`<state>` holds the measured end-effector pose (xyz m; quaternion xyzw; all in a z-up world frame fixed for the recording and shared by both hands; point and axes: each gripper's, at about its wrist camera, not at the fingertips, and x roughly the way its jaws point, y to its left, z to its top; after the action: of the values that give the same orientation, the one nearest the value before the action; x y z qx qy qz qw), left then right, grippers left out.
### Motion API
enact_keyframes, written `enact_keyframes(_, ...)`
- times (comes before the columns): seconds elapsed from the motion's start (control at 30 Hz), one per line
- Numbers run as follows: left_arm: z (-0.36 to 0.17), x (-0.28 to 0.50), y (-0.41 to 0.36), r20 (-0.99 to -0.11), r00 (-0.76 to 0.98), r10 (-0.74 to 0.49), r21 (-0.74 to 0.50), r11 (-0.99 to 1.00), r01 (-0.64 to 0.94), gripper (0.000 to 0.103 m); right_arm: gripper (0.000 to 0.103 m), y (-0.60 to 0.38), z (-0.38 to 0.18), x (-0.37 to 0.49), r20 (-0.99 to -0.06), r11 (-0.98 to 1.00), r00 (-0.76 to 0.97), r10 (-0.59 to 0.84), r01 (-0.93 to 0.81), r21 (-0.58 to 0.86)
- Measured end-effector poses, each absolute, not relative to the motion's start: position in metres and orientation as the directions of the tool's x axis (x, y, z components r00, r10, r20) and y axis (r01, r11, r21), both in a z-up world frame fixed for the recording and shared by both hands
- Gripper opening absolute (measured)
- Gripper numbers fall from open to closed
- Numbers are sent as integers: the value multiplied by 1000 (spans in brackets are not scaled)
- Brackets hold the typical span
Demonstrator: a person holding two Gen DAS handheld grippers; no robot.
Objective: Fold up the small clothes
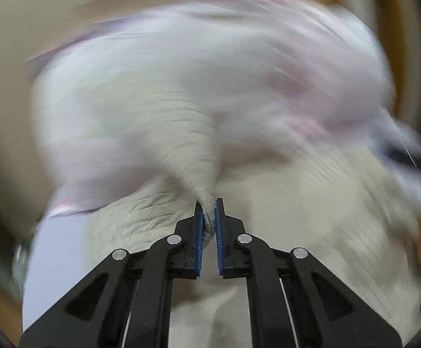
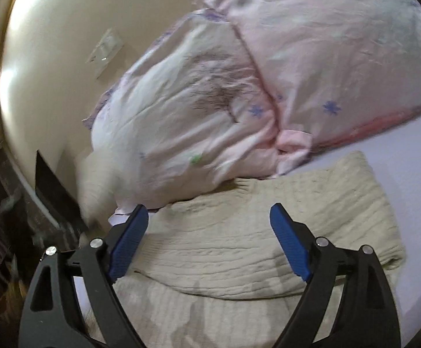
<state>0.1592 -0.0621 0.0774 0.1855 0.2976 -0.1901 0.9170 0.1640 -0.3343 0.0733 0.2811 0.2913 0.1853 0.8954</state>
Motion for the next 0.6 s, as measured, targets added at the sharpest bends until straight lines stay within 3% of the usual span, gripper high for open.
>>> enact_keyframes(0.07,46,146,-101,-673,699,-241,288,786,548,9,86,-347,64,169,-433,749,753,496,-119,652)
enact_keyframes(0.17,36,137,-97,-680,698,-223,280,801,529,10,80,-361,53,173,-466,738,742,482,-57,673)
enact_keyframes(0.27,50,127,-58,-673,706,-219,198,867,458,17,63,-371,48,174,-523,750,726,446,16,661)
enact_keyframes(0.33,56,116,-28,-669,716,-202,155,903,400,38,56,-382,48,170,-541,736,717,441,56,674)
enact_keyframes(0.37,59,106,-13,-669,720,-185,134,922,362,41,52,-386,48,169,-544,730,712,444,64,680)
enact_keyframes(0.5,52,93,42,-710,674,-204,-5,959,285,42,40,-387,48,170,-566,718,654,501,50,694)
enact_keyframes(0.6,45,82,58,-721,655,-224,-60,963,263,45,37,-379,55,174,-632,789,642,435,67,611)
